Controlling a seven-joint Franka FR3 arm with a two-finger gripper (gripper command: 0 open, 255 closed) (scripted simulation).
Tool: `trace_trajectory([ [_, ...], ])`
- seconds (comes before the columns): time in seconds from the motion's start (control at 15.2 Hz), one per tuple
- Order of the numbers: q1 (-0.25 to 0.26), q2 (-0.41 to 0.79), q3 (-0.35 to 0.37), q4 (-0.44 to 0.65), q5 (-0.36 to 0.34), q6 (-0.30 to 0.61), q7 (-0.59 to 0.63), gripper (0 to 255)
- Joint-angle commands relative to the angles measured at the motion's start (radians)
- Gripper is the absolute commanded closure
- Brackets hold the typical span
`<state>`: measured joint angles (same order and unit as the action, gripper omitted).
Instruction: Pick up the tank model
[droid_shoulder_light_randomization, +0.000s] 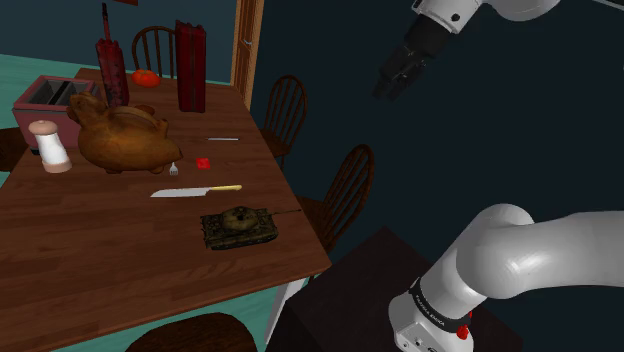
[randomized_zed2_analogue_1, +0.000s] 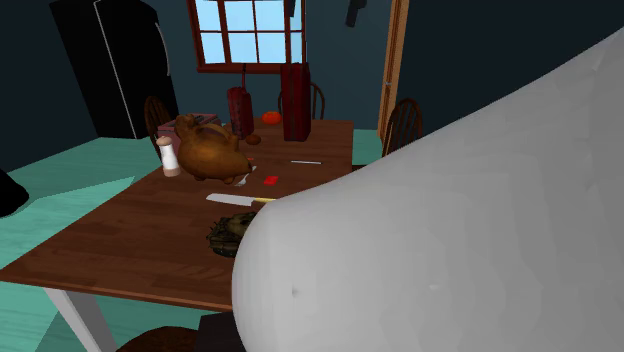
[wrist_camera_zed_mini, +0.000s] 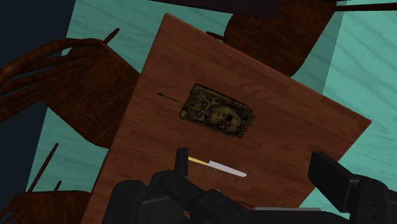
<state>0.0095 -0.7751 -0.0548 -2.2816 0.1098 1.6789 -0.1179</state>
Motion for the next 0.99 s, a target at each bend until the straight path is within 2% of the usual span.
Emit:
trace_trajectory([
  [0.0, 0.000, 0.000, 0.000, 0.000, 0.000, 0.000, 0.000, 0],
  [0.46, 0.061, 0.089, -0.065, -0.158, 0.011, 0.241, -0.210, 0],
  [0.92, 0.140, 0.263, -0.137, -0.239, 0.054, 0.481, -0.441, 0],
])
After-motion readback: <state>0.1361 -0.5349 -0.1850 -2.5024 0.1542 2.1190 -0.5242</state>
